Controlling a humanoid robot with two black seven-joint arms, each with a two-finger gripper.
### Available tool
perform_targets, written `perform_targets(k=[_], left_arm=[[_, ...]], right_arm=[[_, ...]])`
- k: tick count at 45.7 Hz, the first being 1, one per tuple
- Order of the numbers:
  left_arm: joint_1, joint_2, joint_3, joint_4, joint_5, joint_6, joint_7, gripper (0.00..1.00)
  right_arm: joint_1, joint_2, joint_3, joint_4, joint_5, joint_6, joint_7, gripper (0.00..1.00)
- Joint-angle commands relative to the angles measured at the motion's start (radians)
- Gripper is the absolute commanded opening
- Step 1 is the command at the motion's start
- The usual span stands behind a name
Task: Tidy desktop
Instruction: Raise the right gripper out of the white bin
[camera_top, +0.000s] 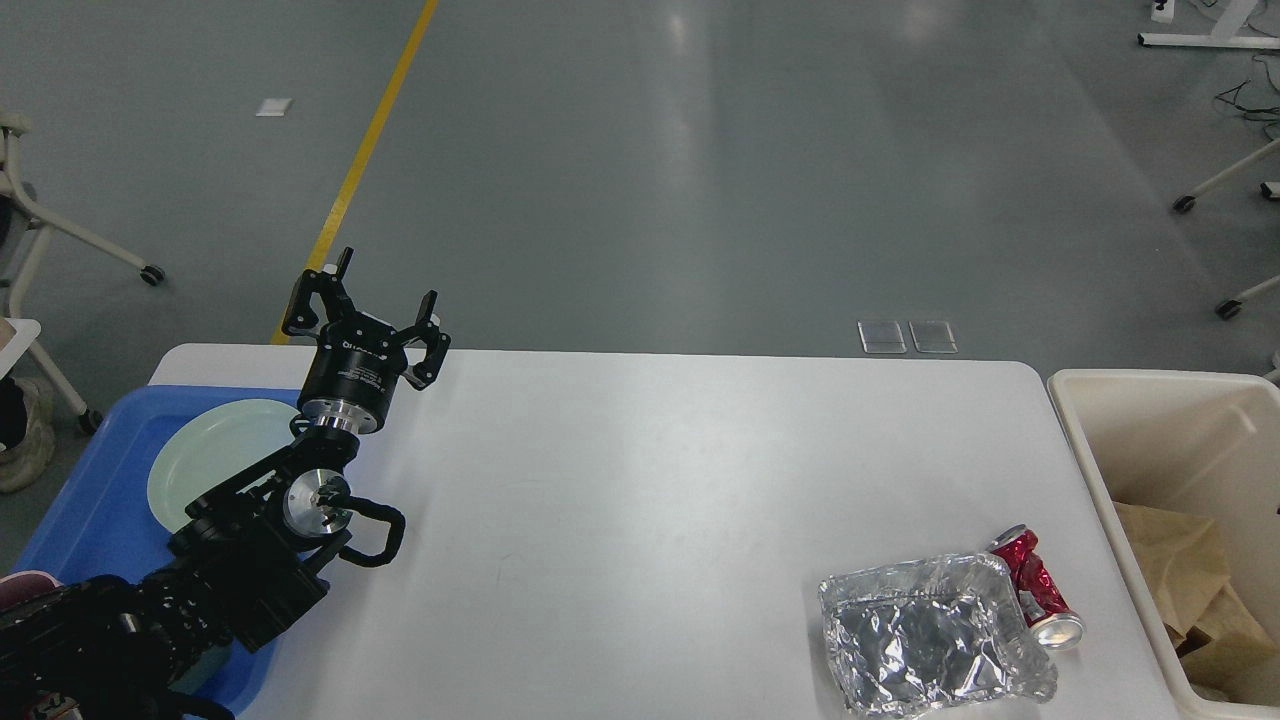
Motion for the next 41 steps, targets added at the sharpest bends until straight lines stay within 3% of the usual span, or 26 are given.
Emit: perform_targets(k=[1, 4, 8, 15, 19, 29, 41], left_arm=[[-0.002, 0.000, 0.001, 0.000, 0.000, 0.000, 0.000, 0.97], [0.000, 0.000, -0.001, 0.000, 0.000, 0.000, 0.000, 0.97], [0.000, 0.000, 0.001, 0.000, 0.000, 0.000, 0.000, 0.97], [0.000, 0.000, -0.001, 0.000, 0.000, 0.000, 0.001, 0.97], [0.000, 0.000, -0.001, 0.000, 0.000, 0.000, 0.000, 0.97], [0.000, 0.000, 0.001, 0.000, 0.000, 0.000, 0.001, 0.97], [0.000, 0.000, -0.001, 0.000, 0.000, 0.000, 0.000, 0.97]], right_arm=[[0.001, 0.000, 0.001, 0.004, 0.003, 0.000, 0.000, 0.60], [0.006, -0.001, 0.001, 0.013, 0.006, 0.004, 0.000, 0.67], [0.013, -0.003, 0.001, 0.021, 0.008, 0.012, 0.000, 0.83], [0.067, -0.015, -0.006, 0.102, 0.017, 0.032, 0.005, 0.99], [0.138, -0.069, -0.019, 0.180, 0.021, 0.108, 0.005, 1.00], [0.380, -0.222, -0.061, 0.354, 0.021, 0.412, 0.005, 1.00], [0.719, -0.254, -0.292, 0.418, 0.009, 0.693, 0.000, 1.00]])
